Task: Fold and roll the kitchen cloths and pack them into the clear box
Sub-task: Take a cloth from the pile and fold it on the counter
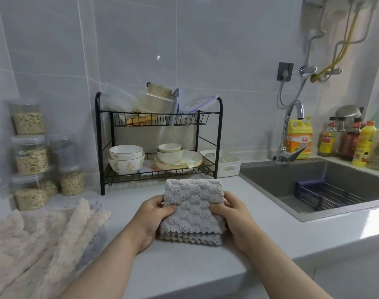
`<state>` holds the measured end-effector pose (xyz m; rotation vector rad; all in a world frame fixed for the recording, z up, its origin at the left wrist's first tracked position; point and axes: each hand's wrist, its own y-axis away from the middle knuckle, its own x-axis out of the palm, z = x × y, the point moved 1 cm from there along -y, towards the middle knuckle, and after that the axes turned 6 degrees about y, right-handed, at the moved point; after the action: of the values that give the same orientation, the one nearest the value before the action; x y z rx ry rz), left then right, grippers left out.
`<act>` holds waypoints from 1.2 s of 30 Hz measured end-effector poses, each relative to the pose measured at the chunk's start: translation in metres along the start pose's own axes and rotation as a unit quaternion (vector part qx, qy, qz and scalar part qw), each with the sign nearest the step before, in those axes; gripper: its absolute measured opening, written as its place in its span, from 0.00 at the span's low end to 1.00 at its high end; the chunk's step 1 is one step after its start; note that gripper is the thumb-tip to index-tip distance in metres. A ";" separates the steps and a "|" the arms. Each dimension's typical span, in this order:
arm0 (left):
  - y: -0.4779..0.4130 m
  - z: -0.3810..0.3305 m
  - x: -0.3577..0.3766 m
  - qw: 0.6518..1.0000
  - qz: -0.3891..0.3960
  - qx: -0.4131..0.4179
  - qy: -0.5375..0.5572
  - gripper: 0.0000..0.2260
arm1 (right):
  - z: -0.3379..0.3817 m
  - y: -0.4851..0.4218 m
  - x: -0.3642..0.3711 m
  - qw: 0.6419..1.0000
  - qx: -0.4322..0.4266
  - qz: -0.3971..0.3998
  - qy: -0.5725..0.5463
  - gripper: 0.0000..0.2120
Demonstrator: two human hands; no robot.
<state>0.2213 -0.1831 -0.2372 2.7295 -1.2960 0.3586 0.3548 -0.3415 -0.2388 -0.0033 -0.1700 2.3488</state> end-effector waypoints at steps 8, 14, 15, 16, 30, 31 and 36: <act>0.000 0.000 -0.001 1.000 0.008 -0.005 -0.006 0.12 | 0.001 0.001 0.000 1.000 -0.004 0.002 0.013 0.17; -0.002 0.001 0.000 1.000 0.017 0.000 0.005 0.22 | -0.001 0.003 0.001 0.999 -0.021 0.012 0.030 0.15; -0.003 0.001 -0.001 1.000 0.020 -0.001 0.005 0.22 | -0.001 0.003 0.002 0.999 -0.021 0.013 0.037 0.13; -0.004 0.000 -0.001 1.000 0.021 -0.002 0.008 0.22 | -0.001 0.004 0.003 0.999 -0.019 0.012 0.041 0.12; -0.003 0.005 -0.003 0.999 -0.003 0.027 -0.020 0.07 | -0.003 -0.001 0.004 1.000 0.004 -0.013 0.010 0.15; -0.005 0.009 -0.005 0.998 0.003 0.042 -0.036 0.11 | -0.002 0.001 0.005 0.998 -0.015 -0.010 0.054 0.14; -0.002 0.011 -0.006 0.993 -0.004 0.097 -0.070 0.24 | -0.009 0.001 0.009 0.949 -0.055 0.007 0.311 0.30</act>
<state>0.2208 -0.1794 -0.2490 2.9695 -1.3484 0.3134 0.3482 -0.3349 -0.2470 -0.7908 0.0133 2.2298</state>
